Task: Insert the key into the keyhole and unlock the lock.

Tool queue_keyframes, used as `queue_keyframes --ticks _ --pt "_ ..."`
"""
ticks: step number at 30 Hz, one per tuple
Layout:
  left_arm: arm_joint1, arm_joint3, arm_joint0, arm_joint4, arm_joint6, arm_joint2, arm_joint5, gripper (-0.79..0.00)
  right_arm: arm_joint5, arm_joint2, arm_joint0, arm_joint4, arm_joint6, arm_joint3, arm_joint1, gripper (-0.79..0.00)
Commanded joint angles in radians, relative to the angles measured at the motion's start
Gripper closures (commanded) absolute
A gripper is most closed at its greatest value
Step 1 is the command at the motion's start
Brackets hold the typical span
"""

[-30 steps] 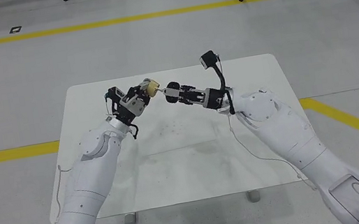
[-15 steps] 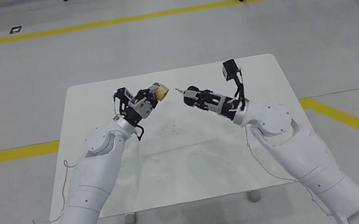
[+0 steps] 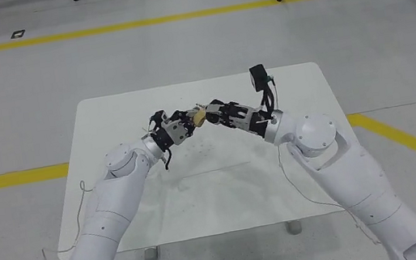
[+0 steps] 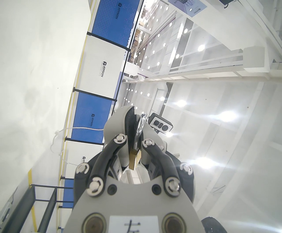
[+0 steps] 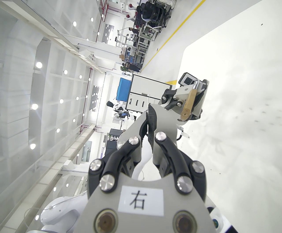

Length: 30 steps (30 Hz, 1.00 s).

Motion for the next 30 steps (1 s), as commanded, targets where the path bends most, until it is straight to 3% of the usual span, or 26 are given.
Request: queue_keyframes --ticks 1,7,13,21,30 --pt "0.0 -0.001 0.0 0.001 0.001 0.0 -0.001 0.0 0.0 0.0 0.0 0.0 0.0 0.0 0.0 0.0" --pt "0.0 -0.001 0.0 0.001 0.001 0.0 -0.001 0.0 0.009 -0.005 -0.026 -0.007 0.004 -0.022 0.002 0.0" --pt "0.0 -0.001 0.0 0.001 0.001 0.0 -0.001 0.0 0.148 0.015 -0.063 -0.051 -0.033 -0.105 0.008 0.0" --pt "0.0 -0.001 0.0 0.001 0.001 0.0 -0.001 0.0 0.295 0.038 -0.032 -0.087 -0.036 -0.058 0.012 0.0" --pt "0.0 -0.019 0.012 0.003 0.021 -0.002 -0.002 0.0 0.145 -0.002 -0.157 -0.152 -0.042 -0.011 0.018 0.0"
